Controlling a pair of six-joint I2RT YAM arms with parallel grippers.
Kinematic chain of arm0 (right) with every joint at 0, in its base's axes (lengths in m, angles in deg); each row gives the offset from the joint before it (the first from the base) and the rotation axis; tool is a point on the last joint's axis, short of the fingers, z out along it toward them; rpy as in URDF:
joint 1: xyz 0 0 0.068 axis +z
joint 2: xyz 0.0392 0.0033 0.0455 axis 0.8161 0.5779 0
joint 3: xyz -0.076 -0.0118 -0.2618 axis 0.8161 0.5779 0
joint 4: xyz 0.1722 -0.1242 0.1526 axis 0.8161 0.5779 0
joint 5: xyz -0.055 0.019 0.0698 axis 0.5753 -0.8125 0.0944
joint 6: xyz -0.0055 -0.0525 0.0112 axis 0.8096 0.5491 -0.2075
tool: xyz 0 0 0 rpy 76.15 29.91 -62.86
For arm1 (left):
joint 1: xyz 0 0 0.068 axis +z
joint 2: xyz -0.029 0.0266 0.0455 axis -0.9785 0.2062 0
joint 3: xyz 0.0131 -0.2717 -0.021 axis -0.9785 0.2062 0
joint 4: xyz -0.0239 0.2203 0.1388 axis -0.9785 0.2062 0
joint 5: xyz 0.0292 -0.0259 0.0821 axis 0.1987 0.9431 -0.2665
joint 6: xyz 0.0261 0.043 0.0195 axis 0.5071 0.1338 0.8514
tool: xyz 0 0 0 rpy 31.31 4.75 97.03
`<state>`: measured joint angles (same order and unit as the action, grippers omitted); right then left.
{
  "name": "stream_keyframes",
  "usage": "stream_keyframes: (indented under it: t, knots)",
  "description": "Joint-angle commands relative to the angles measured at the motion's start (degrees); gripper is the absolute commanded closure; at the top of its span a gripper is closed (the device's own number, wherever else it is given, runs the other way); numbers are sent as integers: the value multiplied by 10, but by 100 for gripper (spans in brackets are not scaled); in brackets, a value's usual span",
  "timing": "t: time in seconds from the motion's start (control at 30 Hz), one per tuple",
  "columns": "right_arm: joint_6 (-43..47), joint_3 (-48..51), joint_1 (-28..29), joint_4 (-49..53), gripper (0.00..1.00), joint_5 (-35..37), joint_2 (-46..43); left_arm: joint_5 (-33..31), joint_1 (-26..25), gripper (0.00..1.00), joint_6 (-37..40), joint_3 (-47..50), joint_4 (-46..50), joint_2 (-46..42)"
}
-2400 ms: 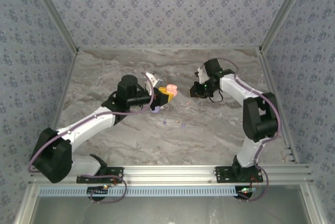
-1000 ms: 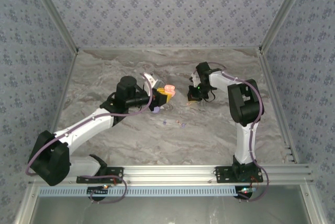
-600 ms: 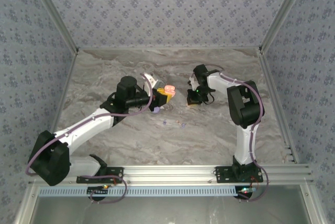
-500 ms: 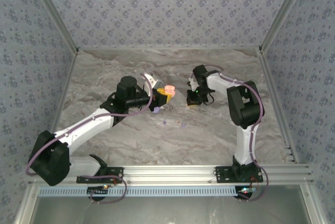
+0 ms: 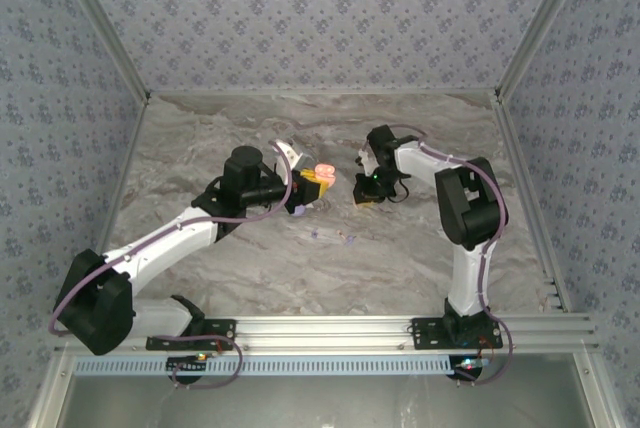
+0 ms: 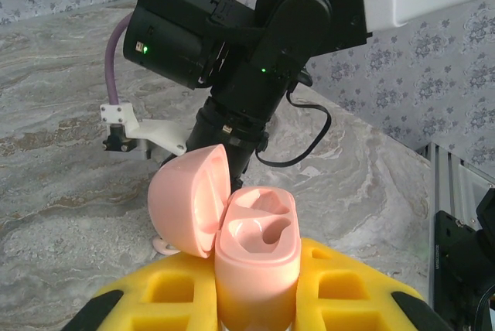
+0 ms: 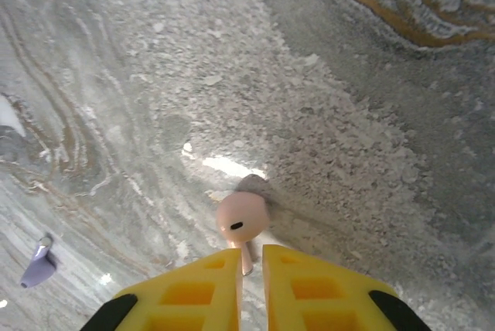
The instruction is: Insert wireless bluetooth earbuds into charging case
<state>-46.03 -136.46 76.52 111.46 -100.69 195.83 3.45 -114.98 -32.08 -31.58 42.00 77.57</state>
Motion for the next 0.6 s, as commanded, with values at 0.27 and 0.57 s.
stream_keyframes:
  t: [0.27, 0.57]
  knots:
    - [-12, -41, 28, 35, 66, 41, -14, -5, -4, 87, 0, -3, 11, -22]
    - [-5, -86, 46, 71, 58, 90, 20, -5, -4, 86, 2, 1, 14, -29]
